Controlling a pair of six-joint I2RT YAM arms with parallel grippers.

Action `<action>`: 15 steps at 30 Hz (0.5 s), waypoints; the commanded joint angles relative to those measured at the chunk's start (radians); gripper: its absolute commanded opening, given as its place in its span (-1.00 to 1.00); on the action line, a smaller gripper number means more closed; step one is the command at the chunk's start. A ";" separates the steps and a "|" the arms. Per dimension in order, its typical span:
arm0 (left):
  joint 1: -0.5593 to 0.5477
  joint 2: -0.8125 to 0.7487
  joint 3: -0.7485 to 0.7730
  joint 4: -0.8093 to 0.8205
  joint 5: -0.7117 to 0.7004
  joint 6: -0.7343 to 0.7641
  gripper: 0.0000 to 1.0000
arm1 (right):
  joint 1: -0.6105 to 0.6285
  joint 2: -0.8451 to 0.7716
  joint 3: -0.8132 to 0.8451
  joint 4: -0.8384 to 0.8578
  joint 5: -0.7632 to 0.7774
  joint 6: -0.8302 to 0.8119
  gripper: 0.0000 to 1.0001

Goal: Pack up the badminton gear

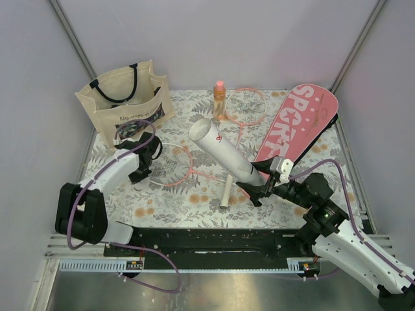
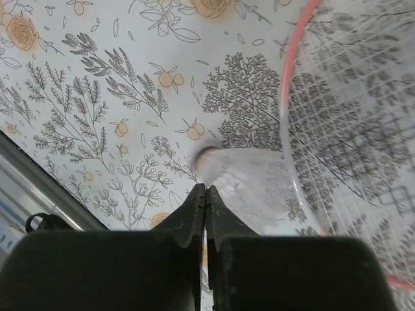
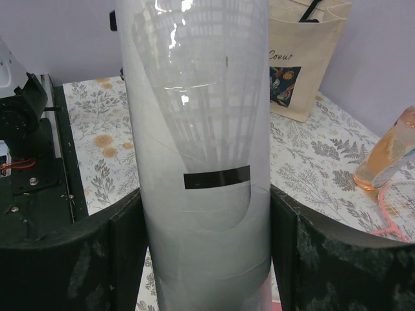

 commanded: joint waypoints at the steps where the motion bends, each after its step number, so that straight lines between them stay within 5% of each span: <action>1: 0.006 -0.143 0.101 -0.058 0.058 0.003 -1.00 | 0.001 -0.011 0.028 0.069 -0.004 0.016 -0.07; 8: 0.004 -0.361 0.259 -0.069 0.206 0.086 -1.00 | 0.001 0.029 0.037 0.034 0.053 -0.024 -0.07; 15: 0.006 -0.533 0.344 0.117 0.543 0.195 -1.00 | 0.001 0.081 0.060 0.008 0.093 -0.101 -0.07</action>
